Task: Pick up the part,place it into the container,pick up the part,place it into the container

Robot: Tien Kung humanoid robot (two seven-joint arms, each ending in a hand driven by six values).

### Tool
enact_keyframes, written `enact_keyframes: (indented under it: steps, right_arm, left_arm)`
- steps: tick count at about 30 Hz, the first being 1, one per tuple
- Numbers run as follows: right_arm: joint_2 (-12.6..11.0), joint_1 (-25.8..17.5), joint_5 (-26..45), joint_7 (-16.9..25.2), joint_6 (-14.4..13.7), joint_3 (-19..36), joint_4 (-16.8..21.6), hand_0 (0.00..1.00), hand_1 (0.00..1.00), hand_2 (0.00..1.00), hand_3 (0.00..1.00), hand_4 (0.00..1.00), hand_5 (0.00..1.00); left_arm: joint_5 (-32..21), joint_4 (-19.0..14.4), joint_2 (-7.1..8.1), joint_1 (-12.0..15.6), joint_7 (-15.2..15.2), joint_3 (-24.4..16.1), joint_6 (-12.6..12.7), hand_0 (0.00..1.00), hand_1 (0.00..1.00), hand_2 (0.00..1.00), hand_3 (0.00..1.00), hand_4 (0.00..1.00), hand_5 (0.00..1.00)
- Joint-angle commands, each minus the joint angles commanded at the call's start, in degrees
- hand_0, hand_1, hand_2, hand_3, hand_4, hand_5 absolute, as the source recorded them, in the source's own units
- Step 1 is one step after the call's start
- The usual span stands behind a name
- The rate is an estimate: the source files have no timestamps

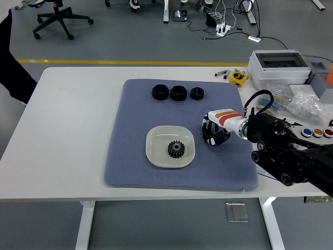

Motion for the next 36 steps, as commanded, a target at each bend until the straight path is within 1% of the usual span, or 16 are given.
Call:
enact_keyframes:
  steps: [1,2,8,9,14,15,20,21,26,27,32,33,36]
  right_arm:
    - [-0.04,-0.01,0.04,0.09,-0.06,0.04,0.07,0.258,0.41,0.505,0.506,0.731,0.243]
    - [-0.11,-0.01,0.06,0.19,-0.07,0.09,0.17,0.167,0.35,0.457,0.491,0.692,0.237]
    - [-0.31,0.0,0.31,0.45,0.8,0.17,0.49,0.167,0.35,0.457,0.491,0.692,0.237]
    - [-0.36,-0.01,0.39,0.51,1.08,0.09,0.51,0.084,0.279,0.425,0.495,0.658,0.217]
    - [-0.52,-0.04,0.37,0.59,2.11,-0.1,0.47,0.084,0.279,0.425,0.495,0.658,0.217]
    - [-0.55,-0.03,0.31,0.6,2.18,-0.11,0.5,0.011,0.212,0.407,0.492,0.604,0.167]
    - [-0.71,0.04,0.24,0.88,1.66,0.24,0.86,0.011,0.212,0.407,0.492,0.604,0.167]
    - [-0.77,0.01,0.34,0.98,1.4,0.42,0.93,0.002,0.167,0.379,0.489,0.527,0.108]
    - [-1.0,0.06,0.25,1.22,0.94,0.81,1.29,0.002,0.167,0.379,0.489,0.527,0.108]
    - [-1.08,0.06,0.24,1.28,0.84,0.9,1.46,0.002,0.136,0.342,0.483,0.508,0.101]
    - [-1.51,0.16,0.26,1.31,0.58,1.44,2.11,0.002,0.136,0.342,0.483,0.508,0.101]
    - [-1.59,0.18,0.26,1.31,0.53,1.56,2.18,0.002,0.121,0.321,0.483,0.529,0.136]
    - [-1.92,0.19,-0.01,1.19,0.34,2.37,2.7,0.002,0.121,0.321,0.483,0.529,0.136]
  left_arm:
    - [0.02,0.0,0.01,0.0,0.0,0.0,-0.01,0.918,0.893,0.879,0.578,0.517,0.698]
    - [0.04,0.0,0.01,0.0,0.0,-0.01,-0.01,0.917,0.894,0.879,0.578,0.517,0.697]
    - [0.0,0.0,0.07,0.05,0.05,0.1,-0.02,0.917,0.894,0.879,0.578,0.517,0.697]
    - [-0.02,0.0,0.09,0.08,0.05,0.12,-0.03,0.917,0.894,0.879,0.578,0.517,0.698]
    - [-0.36,0.0,0.13,0.12,-0.04,0.33,0.03,0.917,0.894,0.879,0.578,0.517,0.698]
    - [-0.38,0.0,0.14,0.1,-0.04,0.35,0.03,0.917,0.894,0.878,0.577,0.518,0.699]
    - [-0.03,0.0,0.15,0.11,0.02,0.12,0.01,0.917,0.894,0.878,0.577,0.518,0.699]
    - [0.12,0.0,0.17,0.15,0.05,0.03,0.01,0.917,0.894,0.878,0.577,0.517,0.697]
    - [0.78,0.0,0.21,0.36,0.23,-0.34,-0.05,0.917,0.894,0.878,0.577,0.517,0.697]
    - [0.96,0.0,0.22,0.43,0.25,-0.46,-0.06,0.917,0.894,0.878,0.577,0.516,0.697]
    - [1.63,0.0,0.31,0.74,0.36,-0.91,-0.11,0.917,0.894,0.878,0.577,0.516,0.697]
    - [1.77,0.0,0.33,0.79,0.38,-1.02,-0.12,0.916,0.894,0.878,0.577,0.515,0.695]
    - [2.34,0.0,0.38,0.92,0.43,-1.46,-0.16,0.916,0.894,0.878,0.577,0.515,0.695]
